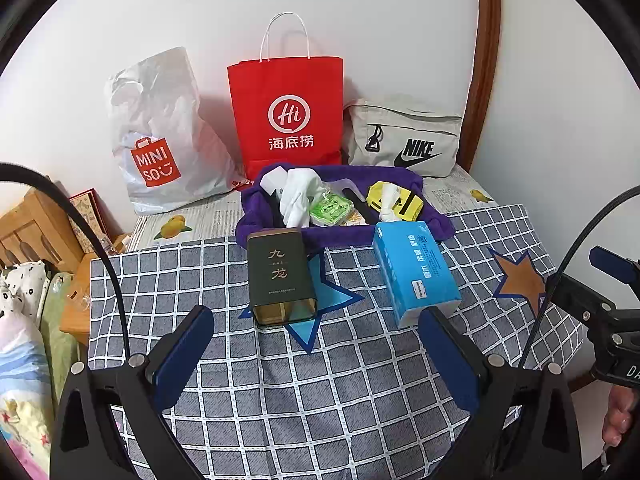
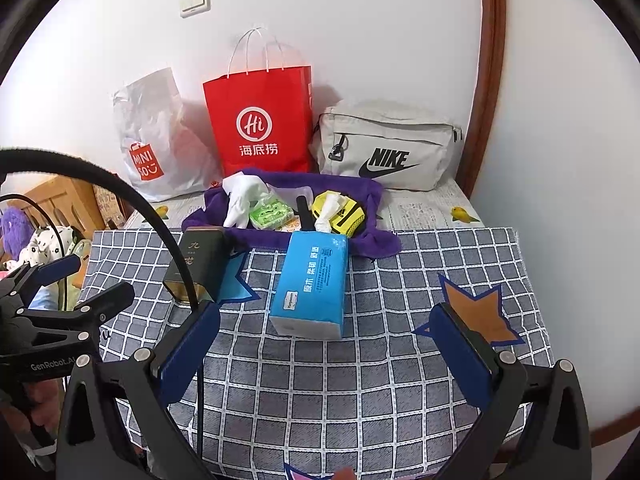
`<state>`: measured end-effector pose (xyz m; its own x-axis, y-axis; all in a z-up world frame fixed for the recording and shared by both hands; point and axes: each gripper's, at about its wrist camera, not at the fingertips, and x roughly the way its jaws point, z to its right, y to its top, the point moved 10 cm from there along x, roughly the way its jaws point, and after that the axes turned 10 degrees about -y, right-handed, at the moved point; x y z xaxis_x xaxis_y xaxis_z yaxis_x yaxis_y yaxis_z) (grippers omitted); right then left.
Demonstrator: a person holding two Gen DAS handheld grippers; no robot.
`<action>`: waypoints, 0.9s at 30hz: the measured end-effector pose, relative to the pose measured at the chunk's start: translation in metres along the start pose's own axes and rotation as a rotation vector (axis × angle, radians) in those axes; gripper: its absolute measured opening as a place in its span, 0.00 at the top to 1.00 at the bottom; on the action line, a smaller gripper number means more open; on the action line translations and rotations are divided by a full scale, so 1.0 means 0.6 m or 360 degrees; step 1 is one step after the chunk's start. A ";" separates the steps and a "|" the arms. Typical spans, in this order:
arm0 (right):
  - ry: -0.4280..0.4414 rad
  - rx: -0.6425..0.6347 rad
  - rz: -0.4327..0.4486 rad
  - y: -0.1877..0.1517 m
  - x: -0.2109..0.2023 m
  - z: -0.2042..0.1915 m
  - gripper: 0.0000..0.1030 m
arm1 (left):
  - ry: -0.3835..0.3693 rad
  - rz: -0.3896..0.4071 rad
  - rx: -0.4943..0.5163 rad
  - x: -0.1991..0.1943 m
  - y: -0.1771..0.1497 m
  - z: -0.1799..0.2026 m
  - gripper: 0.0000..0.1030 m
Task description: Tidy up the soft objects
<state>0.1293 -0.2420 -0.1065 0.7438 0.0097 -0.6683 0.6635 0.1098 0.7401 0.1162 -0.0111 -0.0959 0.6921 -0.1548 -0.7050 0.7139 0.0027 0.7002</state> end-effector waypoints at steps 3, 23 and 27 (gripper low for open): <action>0.0000 0.0003 0.0002 0.000 -0.001 0.000 0.00 | 0.0003 0.0000 0.0000 -0.001 0.000 0.000 0.00; -0.0005 0.0002 0.0000 0.000 -0.003 -0.001 0.00 | -0.0004 -0.0001 0.0001 -0.001 0.001 -0.002 0.00; -0.0015 0.0005 0.0001 0.000 -0.004 -0.001 0.00 | -0.0007 -0.0002 0.0003 -0.002 0.002 -0.003 0.00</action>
<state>0.1277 -0.2416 -0.1047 0.7450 0.0003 -0.6671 0.6632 0.1068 0.7408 0.1164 -0.0093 -0.0948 0.6906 -0.1591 -0.7056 0.7147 0.0003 0.6994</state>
